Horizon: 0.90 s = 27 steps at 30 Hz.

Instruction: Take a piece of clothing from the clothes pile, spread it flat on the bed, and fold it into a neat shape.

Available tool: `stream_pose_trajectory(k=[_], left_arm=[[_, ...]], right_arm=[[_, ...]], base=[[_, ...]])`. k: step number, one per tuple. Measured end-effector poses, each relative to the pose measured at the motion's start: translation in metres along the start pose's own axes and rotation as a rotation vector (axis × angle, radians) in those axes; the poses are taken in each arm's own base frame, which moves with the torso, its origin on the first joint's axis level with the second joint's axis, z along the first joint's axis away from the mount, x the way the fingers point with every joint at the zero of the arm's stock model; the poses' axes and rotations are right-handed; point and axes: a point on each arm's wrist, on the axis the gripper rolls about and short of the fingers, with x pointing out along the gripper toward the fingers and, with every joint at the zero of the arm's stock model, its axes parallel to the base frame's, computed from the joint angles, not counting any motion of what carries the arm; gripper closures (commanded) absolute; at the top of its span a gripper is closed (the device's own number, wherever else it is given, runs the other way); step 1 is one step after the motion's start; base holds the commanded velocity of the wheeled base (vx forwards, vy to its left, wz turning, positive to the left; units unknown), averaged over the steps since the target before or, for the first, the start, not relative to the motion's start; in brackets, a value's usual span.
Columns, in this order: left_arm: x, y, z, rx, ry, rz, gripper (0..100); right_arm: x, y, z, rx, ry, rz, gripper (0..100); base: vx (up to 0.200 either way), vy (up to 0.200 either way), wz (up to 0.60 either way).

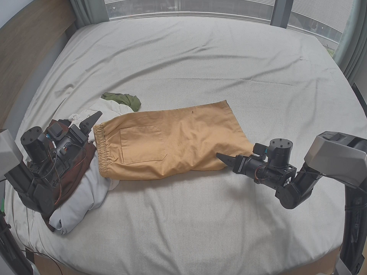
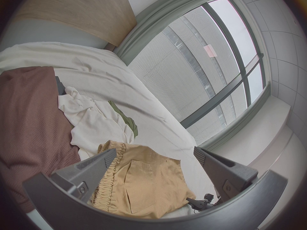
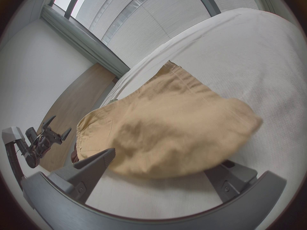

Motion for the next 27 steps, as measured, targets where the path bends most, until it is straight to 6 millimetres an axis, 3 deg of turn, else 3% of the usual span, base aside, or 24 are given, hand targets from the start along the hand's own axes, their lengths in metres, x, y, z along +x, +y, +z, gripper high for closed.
stream_pose_trajectory(k=[10,11,20,27], left_arm=[[0.0,0.003,0.003,0.001,-0.011,0.008,0],[0.0,0.003,0.004,0.001,-0.012,0.008,0],[0.0,0.006,0.004,-0.001,-0.006,0.007,0],[0.0,0.007,0.003,-0.003,-0.003,0.011,0]], right_arm=[[0.026,-0.009,0.006,0.009,-0.082,-0.082,0],[0.027,-0.009,0.006,0.009,-0.089,-0.089,100],[0.027,-0.023,0.005,0.014,-0.12,-0.144,100],[0.019,-0.022,0.0,0.01,-0.135,-0.129,100]], base=[[0.0,0.0,0.0],[0.0,0.0,0.0],[0.0,0.0,0.0],[0.0,0.0,0.0]])
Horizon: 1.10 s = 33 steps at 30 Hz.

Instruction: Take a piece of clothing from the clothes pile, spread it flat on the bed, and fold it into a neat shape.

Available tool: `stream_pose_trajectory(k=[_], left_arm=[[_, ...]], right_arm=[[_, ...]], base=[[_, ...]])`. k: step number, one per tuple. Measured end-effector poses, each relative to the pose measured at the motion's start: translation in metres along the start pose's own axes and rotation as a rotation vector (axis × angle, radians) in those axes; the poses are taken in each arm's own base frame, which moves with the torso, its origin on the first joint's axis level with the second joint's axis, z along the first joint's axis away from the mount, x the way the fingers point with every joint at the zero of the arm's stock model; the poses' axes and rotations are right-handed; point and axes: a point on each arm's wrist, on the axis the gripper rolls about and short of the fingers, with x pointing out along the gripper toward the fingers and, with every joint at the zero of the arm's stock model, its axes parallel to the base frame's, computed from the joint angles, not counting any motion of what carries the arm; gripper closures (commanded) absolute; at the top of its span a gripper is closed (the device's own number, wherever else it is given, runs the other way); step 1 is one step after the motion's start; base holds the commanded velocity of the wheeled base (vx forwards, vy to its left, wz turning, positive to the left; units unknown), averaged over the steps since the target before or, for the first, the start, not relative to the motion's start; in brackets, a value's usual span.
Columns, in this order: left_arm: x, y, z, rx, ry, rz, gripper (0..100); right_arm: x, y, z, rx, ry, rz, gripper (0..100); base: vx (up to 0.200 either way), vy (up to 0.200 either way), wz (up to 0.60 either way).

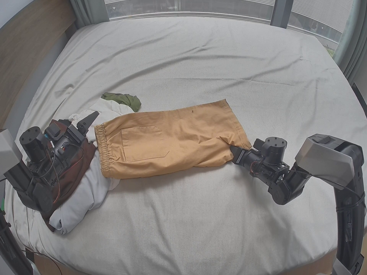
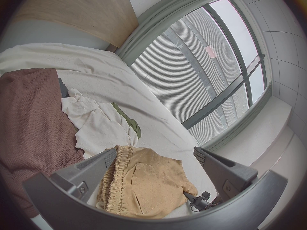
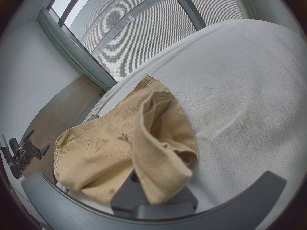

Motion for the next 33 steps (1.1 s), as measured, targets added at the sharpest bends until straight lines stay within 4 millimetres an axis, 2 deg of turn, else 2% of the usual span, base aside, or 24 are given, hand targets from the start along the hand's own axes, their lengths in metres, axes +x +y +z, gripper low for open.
stream_pose_trajectory(k=[11,33], left_arm=[[0.001,0.002,-0.001,-0.012,0.004,0.004,0],[0.0,0.001,-0.003,-0.03,0.01,0.006,0]], right_arm=[[-0.03,0.005,-0.003,-0.002,0.023,0.005,100],[-0.091,-0.005,-0.005,-0.004,0.132,-0.083,100]], base=[[0.0,0.0,0.0],[0.0,0.0,0.0]])
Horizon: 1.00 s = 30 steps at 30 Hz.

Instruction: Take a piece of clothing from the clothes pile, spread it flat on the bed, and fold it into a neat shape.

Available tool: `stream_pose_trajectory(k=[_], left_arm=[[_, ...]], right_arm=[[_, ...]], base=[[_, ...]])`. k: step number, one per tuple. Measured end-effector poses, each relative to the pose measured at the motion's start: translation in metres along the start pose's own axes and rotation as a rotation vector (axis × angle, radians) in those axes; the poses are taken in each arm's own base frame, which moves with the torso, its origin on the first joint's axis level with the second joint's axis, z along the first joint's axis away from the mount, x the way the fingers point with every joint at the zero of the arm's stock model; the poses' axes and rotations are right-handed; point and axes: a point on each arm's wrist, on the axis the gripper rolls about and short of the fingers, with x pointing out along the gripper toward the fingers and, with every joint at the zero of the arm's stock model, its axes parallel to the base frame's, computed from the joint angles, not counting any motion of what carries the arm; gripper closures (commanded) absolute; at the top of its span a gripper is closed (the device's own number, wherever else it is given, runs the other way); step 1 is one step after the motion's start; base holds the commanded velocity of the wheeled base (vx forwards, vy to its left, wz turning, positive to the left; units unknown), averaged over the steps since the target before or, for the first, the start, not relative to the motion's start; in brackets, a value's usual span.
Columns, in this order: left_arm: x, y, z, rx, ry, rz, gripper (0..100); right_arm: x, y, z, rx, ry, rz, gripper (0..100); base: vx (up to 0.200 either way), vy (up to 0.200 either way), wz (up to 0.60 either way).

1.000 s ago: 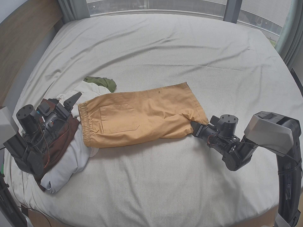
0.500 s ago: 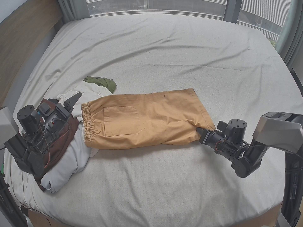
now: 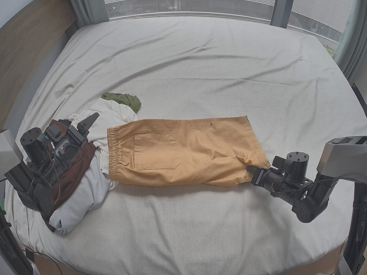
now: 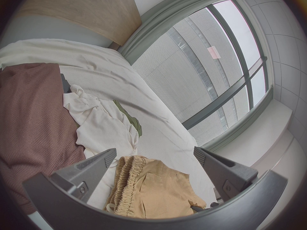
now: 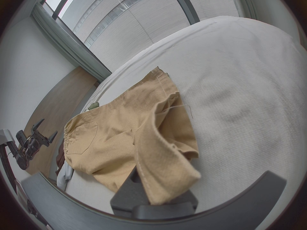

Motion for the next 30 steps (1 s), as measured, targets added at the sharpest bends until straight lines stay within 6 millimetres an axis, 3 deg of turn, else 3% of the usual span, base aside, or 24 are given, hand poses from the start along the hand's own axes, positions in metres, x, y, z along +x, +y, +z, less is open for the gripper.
stream_pose_trajectory(k=[19,30], left_arm=[[-0.001,-0.002,-0.008,-0.008,0.03,-0.003,0],[-0.001,-0.004,-0.012,-0.012,0.042,-0.005,0]], right_arm=[[-0.057,-0.013,-0.025,-0.049,0.1,-0.066,100],[-0.079,-0.026,-0.035,-0.053,0.157,-0.115,100]], base=[[0.0,0.0,0.0],[0.0,0.0,0.0]])
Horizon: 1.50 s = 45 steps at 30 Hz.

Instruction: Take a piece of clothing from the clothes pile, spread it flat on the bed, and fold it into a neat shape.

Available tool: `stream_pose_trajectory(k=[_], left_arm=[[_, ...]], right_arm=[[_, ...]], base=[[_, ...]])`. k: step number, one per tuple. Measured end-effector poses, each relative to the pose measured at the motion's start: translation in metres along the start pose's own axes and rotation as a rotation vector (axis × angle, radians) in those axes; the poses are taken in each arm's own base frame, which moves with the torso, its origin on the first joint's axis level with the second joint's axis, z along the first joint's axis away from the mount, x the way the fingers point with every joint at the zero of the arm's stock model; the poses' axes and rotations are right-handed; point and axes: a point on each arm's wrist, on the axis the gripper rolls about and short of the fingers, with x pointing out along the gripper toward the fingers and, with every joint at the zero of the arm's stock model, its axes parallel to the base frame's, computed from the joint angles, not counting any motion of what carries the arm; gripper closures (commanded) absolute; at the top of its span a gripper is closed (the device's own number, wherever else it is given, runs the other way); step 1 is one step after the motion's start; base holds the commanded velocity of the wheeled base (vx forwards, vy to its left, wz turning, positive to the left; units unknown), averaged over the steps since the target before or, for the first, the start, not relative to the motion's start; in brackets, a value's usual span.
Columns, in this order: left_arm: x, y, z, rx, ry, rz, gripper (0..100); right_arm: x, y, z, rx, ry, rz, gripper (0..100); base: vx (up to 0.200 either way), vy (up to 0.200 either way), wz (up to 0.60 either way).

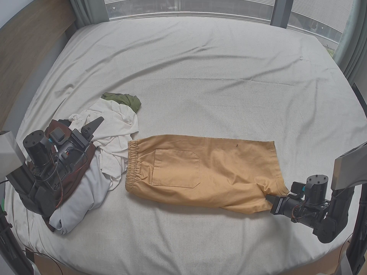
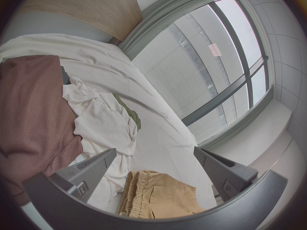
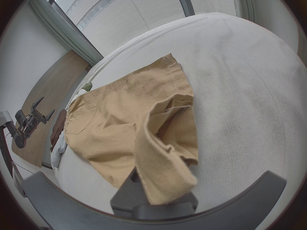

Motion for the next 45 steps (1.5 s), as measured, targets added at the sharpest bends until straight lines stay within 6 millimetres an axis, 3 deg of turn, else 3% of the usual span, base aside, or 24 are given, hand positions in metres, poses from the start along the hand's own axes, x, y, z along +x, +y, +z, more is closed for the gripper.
stream_pose_trajectory(k=[14,15,23,33,39,45], left_arm=[[0.0,-0.002,-0.009,-0.008,0.035,-0.003,0],[0.0,-0.002,-0.01,-0.009,0.042,-0.006,0],[-0.002,-0.002,-0.014,-0.012,0.063,-0.009,0],[-0.009,-0.002,-0.029,-0.014,0.158,-0.025,0],[-0.022,0.007,-0.051,0.029,0.282,-0.013,0],[-0.025,0.016,-0.069,0.023,0.355,0.019,0]], right_arm=[[-0.008,-0.009,-0.005,-0.017,0.033,-0.041,100],[-0.008,-0.01,-0.006,-0.016,0.036,-0.045,0],[-0.012,-0.012,-0.005,-0.009,0.034,-0.057,0],[-0.033,-0.009,0.03,-0.005,-0.139,-0.031,0],[-0.042,0.008,0.061,-0.038,-0.289,0.072,0],[-0.035,0.041,0.077,-0.085,-0.361,0.212,0]], base=[[0.0,0.0,0.0],[0.0,0.0,0.0],[0.0,0.0,0.0],[0.0,0.0,0.0],[0.0,0.0,0.0],[0.0,0.0,0.0]])
